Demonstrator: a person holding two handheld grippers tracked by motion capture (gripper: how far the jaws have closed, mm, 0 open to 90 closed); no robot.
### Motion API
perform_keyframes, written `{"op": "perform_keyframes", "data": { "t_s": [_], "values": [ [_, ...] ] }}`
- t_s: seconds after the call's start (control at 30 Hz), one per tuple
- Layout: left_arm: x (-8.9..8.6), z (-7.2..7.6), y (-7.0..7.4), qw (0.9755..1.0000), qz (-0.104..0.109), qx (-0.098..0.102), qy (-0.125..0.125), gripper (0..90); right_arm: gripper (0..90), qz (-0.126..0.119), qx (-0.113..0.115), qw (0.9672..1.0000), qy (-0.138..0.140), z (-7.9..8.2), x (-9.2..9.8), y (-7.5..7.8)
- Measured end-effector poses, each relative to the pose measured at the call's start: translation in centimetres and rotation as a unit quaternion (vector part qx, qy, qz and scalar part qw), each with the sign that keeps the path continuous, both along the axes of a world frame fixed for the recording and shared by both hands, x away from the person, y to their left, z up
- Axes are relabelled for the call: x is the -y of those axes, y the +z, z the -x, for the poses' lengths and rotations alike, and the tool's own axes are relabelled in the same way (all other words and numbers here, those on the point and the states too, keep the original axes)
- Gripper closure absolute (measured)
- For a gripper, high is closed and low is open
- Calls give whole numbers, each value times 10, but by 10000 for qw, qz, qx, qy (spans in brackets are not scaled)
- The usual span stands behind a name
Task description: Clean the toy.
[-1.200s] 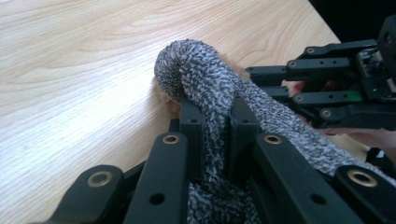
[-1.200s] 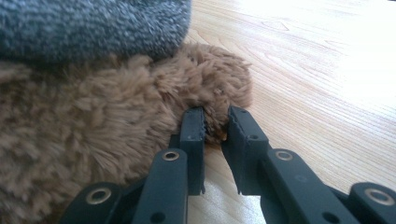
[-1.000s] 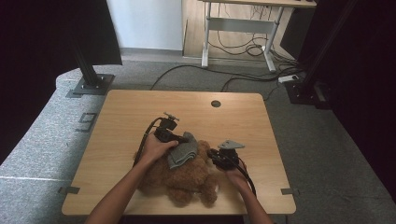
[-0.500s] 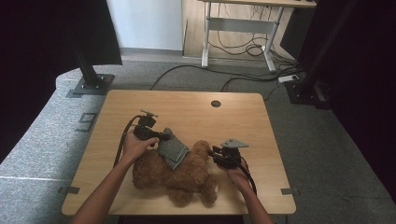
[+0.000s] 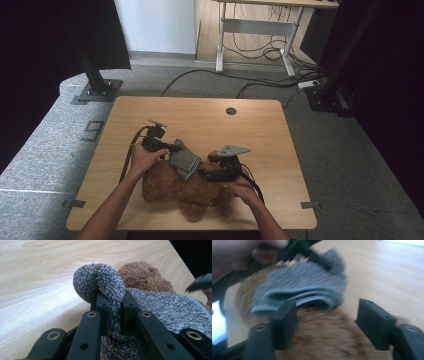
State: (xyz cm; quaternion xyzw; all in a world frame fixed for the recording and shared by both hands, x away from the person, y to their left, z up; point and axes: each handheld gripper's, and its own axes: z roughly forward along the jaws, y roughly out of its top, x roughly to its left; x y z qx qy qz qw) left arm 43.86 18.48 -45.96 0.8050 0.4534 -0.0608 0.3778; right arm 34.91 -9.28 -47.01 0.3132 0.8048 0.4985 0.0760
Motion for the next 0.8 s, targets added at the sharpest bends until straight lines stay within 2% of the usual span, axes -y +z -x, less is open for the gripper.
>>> {"op": "perform_keyframes", "data": {
  "t_s": [0.07, 0.23, 0.47, 0.6, 0.8],
  "values": [
    [-2, 0, 0, 10000, -14, -1, -6, 793, 240, 156, -83, 9998, 96, 3, -7, -7],
    [-13, 1, 0, 10000, 40, 0, 83, 793, 255, 78, -277, 9995, 159, 8, -4, -18],
    [-50, 7, -3, 9992, 184, -1, 365, 792, 278, 63, -193, 9997, 126, 17, -1, -23],
    [-70, 14, -2, 9981, 352, 13, 504, 791, 277, 65, -169, 9998, 112, 18, -1, -23],
    [-88, 22, 4, 9971, 470, 120, 582, 790, 278, 55, -165, 9998, 93, 17, -1, -24]
  ]
}}
